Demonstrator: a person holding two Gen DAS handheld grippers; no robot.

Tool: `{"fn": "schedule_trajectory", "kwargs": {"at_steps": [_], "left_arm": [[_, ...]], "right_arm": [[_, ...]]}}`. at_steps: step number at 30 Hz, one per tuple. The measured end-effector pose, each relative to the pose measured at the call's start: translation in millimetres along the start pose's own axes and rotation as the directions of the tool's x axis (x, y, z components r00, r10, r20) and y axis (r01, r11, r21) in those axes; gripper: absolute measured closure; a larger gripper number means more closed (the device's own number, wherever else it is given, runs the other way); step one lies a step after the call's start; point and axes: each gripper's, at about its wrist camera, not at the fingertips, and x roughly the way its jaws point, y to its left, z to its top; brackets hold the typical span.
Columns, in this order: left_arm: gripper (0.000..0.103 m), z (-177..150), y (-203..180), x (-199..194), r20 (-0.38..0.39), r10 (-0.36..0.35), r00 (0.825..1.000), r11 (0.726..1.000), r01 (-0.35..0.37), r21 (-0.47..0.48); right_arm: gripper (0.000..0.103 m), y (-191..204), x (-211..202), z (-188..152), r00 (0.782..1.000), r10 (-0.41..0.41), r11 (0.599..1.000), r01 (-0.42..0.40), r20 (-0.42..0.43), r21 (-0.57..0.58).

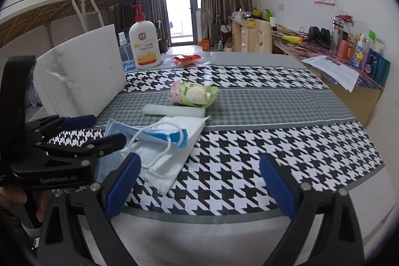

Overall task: Organize soft objects
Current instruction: 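Reach the left tool to the blue mask while the right tool reaches the white cloth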

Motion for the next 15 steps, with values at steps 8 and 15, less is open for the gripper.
{"fn": "schedule_trajectory", "kwargs": {"at_steps": [8, 15], "left_arm": [[0.060, 3, -8, 13, -0.060, -0.024, 0.998, 0.999, 0.026, 0.028], [0.097, 4, 0, 19, -0.074, -0.046, 0.996, 0.999, 0.044, -0.028]], "right_arm": [[0.005, -1, 5, 3, 1.000, 0.020, 1.000, -0.020, -0.012, -0.005], [0.005, -1, 13, 2, 0.999, 0.030, 0.999, -0.030, -0.037, -0.012]]}}
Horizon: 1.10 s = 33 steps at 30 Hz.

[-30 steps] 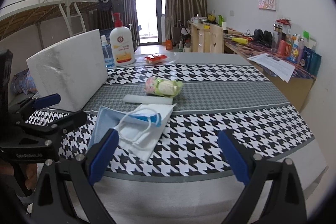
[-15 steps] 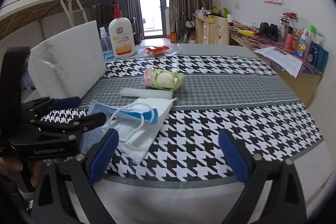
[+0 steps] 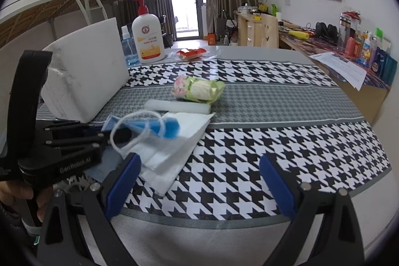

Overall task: Organize soft objects
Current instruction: 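Reach the left tool to the blue mask while the right tool reaches the white cloth, then close the left tool on the blue mask while the right tool grips the white cloth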

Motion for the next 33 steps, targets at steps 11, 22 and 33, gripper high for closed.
{"fn": "schedule_trajectory", "kwargs": {"at_steps": [11, 22, 33], "left_arm": [[0.099, 2, 6, -31, 0.074, -0.009, 0.997, 1.000, 0.008, 0.005], [0.099, 1, 26, -56, 0.129, 0.044, 0.991, 0.999, -0.039, -0.036], [0.099, -6, 40, -74, 0.157, 0.083, 0.984, 0.996, -0.077, -0.045]], "right_arm": [[0.005, 6, 5, 4, 1.000, 0.009, 1.000, -0.010, -0.010, -0.009], [0.005, 20, 12, 9, 1.000, 0.014, 1.000, -0.014, -0.022, -0.026], [0.005, 28, 22, 12, 0.998, 0.011, 0.999, -0.013, -0.058, -0.031]]}}
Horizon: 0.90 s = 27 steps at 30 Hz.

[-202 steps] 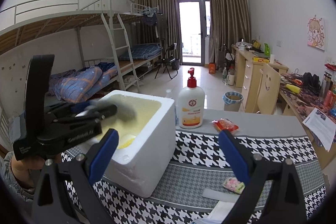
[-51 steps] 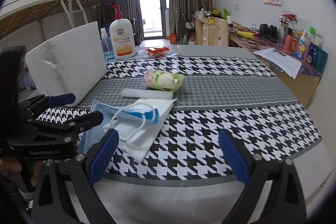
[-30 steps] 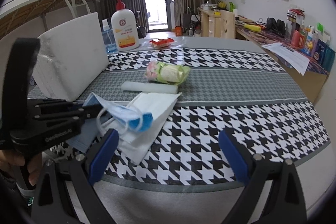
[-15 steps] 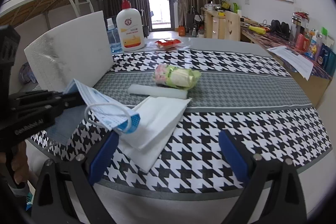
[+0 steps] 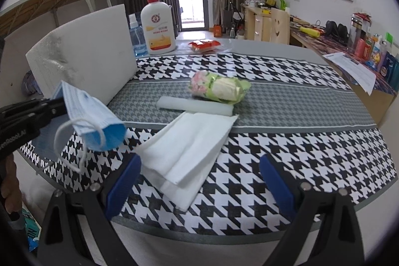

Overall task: Organize soft objects
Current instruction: 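Close the left tool on the blue mask while the right tool grips the white cloth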

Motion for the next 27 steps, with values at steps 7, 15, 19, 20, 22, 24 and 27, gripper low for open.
{"fn": "schedule_trajectory", "kwargs": {"at_steps": [7, 15, 19, 20, 22, 24, 27], "left_arm": [[0.099, -5, 7, 1, -0.006, 0.000, 1.000, 1.000, 0.000, -0.010], [0.099, -7, 12, 8, -0.025, -0.009, 1.000, 1.000, 0.009, -0.012], [0.099, -7, 11, 13, -0.037, -0.021, 0.999, 1.000, 0.020, -0.006], [0.099, -7, 11, 14, -0.039, -0.023, 0.999, 1.000, 0.023, -0.003], [0.099, -7, 11, 16, -0.040, -0.027, 0.999, 1.000, 0.027, -0.001], [0.099, -7, 12, 19, -0.042, -0.031, 0.999, 1.000, 0.031, -0.003], [0.099, -7, 12, 21, -0.044, -0.037, 0.998, 0.999, 0.037, -0.003]], "right_arm": [[0.008, 6, 16, 3, 0.999, 0.010, 1.000, -0.010, -0.048, -0.003], [0.020, 9, 38, 7, 0.993, 0.023, 1.000, -0.024, -0.117, 0.001], [0.029, 12, 40, 9, 0.992, 0.010, 1.000, -0.012, -0.123, -0.014], [0.034, 12, 40, 9, 0.992, 0.006, 1.000, -0.008, -0.122, -0.018], [0.042, 13, 40, 10, 0.993, -0.002, 1.000, -0.001, -0.121, -0.023], [0.052, 13, 41, 11, 0.993, -0.011, 1.000, 0.009, -0.121, -0.021], [0.068, 11, 41, 12, 0.992, -0.023, 1.000, 0.020, -0.123, -0.024]]}}
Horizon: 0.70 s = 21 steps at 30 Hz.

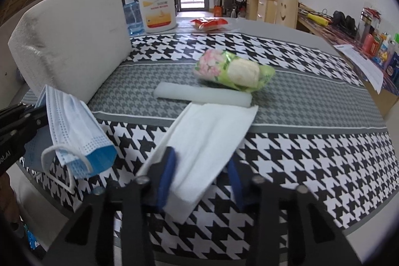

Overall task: Organize soft objects
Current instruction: 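Close the left tool on the blue mask while the right tool grips the white cloth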

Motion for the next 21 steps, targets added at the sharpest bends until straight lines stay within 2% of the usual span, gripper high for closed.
{"fn": "schedule_trajectory", "kwargs": {"at_steps": [5, 7, 9, 21], "left_arm": [[0.099, 0, -2, 2, 0.000, -0.007, 1.000, 1.000, 0.007, 0.001], [0.099, 0, -2, 1, 0.004, -0.010, 1.000, 1.000, 0.009, 0.005], [0.099, 0, -3, -1, 0.009, -0.010, 1.000, 1.000, 0.010, 0.007], [0.099, -3, -6, -22, 0.045, 0.001, 0.999, 1.000, -0.001, 0.004]], "right_arm": [[0.091, 7, 0, -2, 1.000, -0.009, 0.999, 0.009, 0.009, -0.041], [0.094, 5, 0, -1, 1.000, 0.002, 1.000, -0.001, 0.010, -0.028], [0.095, 0, -1, -1, 1.000, 0.030, 1.000, -0.030, 0.009, -0.007], [0.095, 0, -39, -7, 0.995, 0.045, 0.999, -0.045, 0.089, -0.003]]}}
